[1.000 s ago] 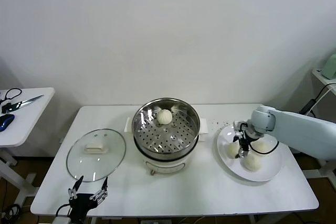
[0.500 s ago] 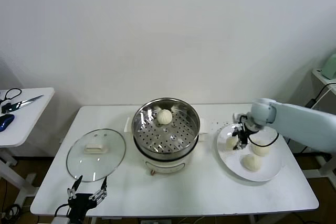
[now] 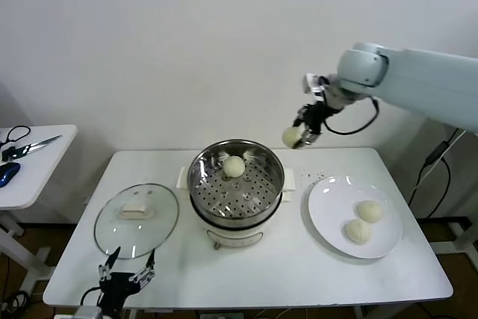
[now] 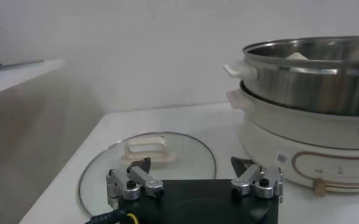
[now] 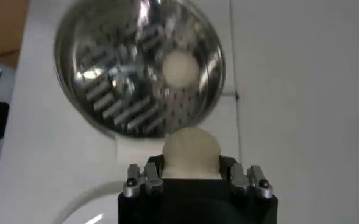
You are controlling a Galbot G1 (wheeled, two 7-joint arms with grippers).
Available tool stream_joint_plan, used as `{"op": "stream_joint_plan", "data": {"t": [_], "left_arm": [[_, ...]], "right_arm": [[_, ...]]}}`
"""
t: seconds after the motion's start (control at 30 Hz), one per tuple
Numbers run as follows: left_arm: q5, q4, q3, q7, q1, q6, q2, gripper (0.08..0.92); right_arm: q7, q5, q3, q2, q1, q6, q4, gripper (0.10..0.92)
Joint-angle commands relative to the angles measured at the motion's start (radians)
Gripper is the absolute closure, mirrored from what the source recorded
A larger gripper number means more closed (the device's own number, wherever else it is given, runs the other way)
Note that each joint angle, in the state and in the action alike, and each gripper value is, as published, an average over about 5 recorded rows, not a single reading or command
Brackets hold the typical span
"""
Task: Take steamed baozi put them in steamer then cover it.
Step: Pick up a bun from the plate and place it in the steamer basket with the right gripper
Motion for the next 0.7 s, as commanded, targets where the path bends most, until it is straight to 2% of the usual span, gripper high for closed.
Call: {"op": "stream_joint_plan", "data": {"t": [0.03,0.33,0.7], "left_arm": [[-0.002,-0.005,-0.002,0.001,-0.003,0.005,0.001,0.177],[-0.003,-0.014,-0.002,0.003,0.001,0.008,-0.006,0.177],[-0.001,-0.010,-0.002,0.003,0.001,0.007,-0.011,0.177]], "right_arm": [[0.093,0.122,0.014,0.255,-0.040,-0.070,0.026,0.423],[0.138,0.014,0.008,0.388,-0.242,-0.080,-0.179,0.423],[0.167,-0.041,0.009,0.449,-0.370,-0.079,-0.314,0.423]]}}
